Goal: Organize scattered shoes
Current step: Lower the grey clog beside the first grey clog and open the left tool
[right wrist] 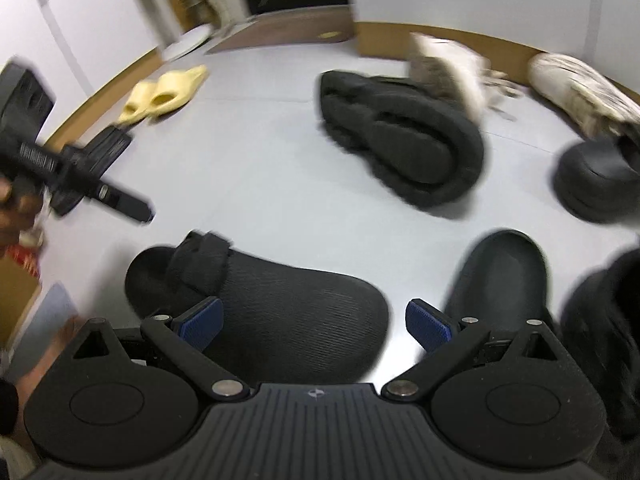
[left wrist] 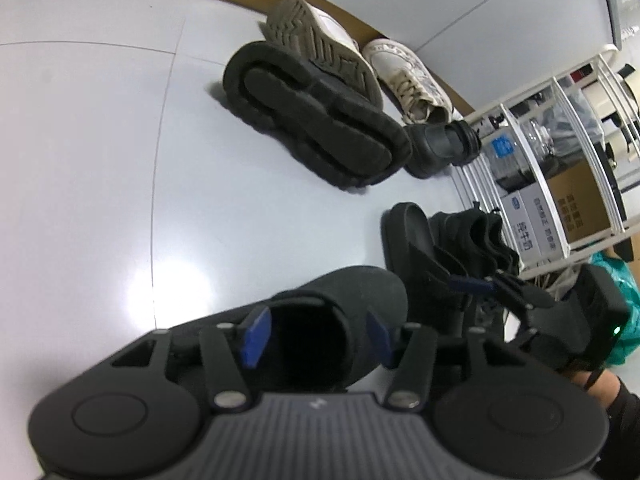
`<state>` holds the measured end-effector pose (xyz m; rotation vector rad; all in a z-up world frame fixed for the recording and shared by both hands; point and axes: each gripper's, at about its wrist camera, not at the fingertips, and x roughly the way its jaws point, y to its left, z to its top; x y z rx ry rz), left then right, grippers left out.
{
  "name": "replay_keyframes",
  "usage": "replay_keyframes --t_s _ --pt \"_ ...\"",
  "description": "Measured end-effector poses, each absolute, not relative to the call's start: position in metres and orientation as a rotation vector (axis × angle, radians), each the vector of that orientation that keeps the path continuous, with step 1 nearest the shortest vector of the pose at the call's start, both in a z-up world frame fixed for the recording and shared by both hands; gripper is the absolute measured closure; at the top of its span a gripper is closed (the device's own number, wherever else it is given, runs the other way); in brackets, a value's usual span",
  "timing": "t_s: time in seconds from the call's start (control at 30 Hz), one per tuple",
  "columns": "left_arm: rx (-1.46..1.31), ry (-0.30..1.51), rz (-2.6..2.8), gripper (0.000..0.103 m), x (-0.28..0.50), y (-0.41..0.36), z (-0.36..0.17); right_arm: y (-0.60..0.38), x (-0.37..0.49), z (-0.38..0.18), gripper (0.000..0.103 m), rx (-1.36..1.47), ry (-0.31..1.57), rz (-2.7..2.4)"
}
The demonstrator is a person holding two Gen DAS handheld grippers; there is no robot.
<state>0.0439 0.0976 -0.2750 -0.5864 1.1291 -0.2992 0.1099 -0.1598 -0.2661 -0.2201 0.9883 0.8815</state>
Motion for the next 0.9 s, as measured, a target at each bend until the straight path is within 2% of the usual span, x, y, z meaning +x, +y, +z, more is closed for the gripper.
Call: replay_keyframes --t_s 0.33,0.8,0.9 --pt "-0.629 1.155 -0.275 0.046 0.043 0.103 -0.284 -0.129 0.103 -0.29 0.003 -0.37 0.988 0.925" --pt "-0.641 1.166 -0.227 0.045 0.042 0.11 -0.291 -0.133 0.077 -0.296 0.002 -0.371 1.006 0.814" --pt "-0.641 1.165 -0.223 0.045 0.042 0.11 -0.291 -0.142 0.08 -0.29 0.003 -0.286 1.051 0.853"
